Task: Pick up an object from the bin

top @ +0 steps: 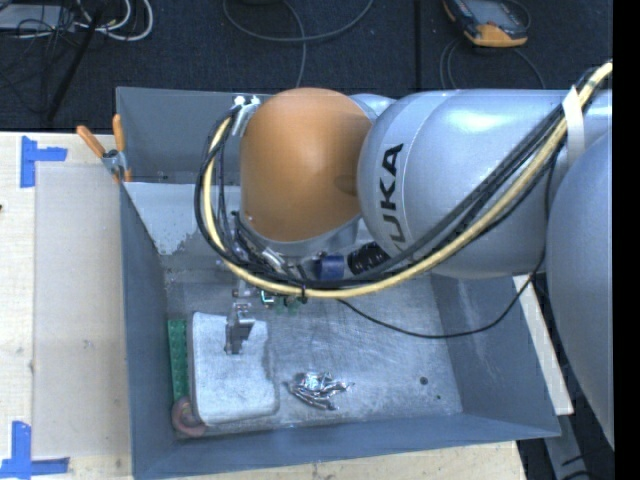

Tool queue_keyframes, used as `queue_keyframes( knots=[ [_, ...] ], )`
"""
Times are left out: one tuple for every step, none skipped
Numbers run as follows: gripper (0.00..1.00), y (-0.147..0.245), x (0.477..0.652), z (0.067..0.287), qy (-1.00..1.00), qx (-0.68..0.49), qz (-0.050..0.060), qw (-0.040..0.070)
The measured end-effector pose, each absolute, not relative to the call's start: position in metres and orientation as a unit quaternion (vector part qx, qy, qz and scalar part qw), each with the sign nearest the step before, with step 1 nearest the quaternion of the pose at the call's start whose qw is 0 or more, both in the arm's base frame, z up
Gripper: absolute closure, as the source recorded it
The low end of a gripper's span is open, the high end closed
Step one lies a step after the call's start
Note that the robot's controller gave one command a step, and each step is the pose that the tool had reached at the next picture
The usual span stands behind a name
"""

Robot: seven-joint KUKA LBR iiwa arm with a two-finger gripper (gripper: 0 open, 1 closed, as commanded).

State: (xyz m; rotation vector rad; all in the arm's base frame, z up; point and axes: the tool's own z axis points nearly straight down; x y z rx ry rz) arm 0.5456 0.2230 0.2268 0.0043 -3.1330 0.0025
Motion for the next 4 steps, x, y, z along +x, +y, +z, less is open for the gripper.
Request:
queue_keyframes(
  knots=[
    [0.0, 0.137, 0.497, 0.177, -0.999, 0.045, 0.003, 0.005],
    [0.0, 0.079, 0.483, 0.075, -0.997, 0.073, 0.0, 0.0],
    [1.0, 0.08, 0.483, 0.077, -0.997, 0.073, 0.0, 0.001],
    [1.0, 0.073, 0.488, 0.227, -0.989, 0.148, 0.0, -0.004]
  ],
)
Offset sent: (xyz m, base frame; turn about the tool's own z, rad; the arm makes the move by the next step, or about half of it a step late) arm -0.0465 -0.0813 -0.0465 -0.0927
